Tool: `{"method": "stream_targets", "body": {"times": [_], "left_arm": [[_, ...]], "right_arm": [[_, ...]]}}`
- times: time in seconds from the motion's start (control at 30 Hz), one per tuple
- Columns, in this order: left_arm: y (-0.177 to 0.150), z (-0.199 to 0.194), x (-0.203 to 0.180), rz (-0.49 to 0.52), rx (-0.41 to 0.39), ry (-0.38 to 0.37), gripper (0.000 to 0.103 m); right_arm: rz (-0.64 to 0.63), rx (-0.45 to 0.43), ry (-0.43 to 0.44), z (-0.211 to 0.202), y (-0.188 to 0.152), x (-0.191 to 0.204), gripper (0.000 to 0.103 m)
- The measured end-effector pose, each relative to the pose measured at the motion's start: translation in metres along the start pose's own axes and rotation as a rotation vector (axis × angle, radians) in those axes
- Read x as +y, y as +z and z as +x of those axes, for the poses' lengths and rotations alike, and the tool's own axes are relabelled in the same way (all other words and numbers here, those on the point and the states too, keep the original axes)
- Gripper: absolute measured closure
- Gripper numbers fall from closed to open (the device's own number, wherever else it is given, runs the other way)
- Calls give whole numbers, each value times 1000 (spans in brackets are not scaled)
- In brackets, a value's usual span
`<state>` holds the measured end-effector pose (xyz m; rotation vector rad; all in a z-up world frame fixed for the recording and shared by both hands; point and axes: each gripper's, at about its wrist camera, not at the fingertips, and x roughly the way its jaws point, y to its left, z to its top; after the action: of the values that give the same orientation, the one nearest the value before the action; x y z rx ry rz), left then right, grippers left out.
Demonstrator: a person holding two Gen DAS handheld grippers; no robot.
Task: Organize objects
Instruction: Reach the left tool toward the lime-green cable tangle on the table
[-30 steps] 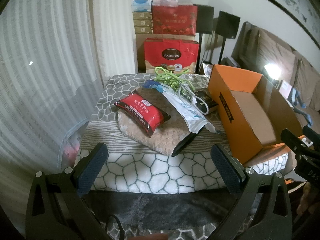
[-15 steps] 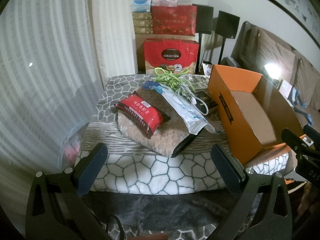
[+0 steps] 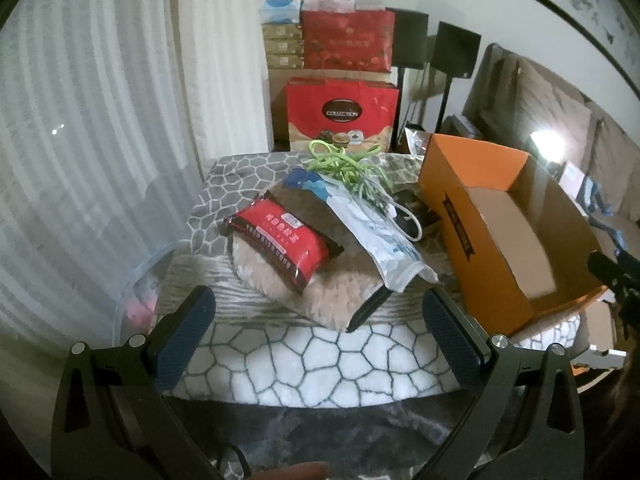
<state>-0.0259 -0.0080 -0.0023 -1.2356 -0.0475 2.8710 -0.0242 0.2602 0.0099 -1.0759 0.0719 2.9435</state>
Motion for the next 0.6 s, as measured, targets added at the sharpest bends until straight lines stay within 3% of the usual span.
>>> {"method": "stream_targets", "body": {"times": [0.37, 0.6], "left_arm": [[32, 30, 12, -14, -2, -41, 0], [65, 59, 20, -26, 28, -110, 0]], "right_arm": [[51, 5, -106, 16, 15, -61, 1], [77, 57, -157, 36, 20, -99, 11]]}}
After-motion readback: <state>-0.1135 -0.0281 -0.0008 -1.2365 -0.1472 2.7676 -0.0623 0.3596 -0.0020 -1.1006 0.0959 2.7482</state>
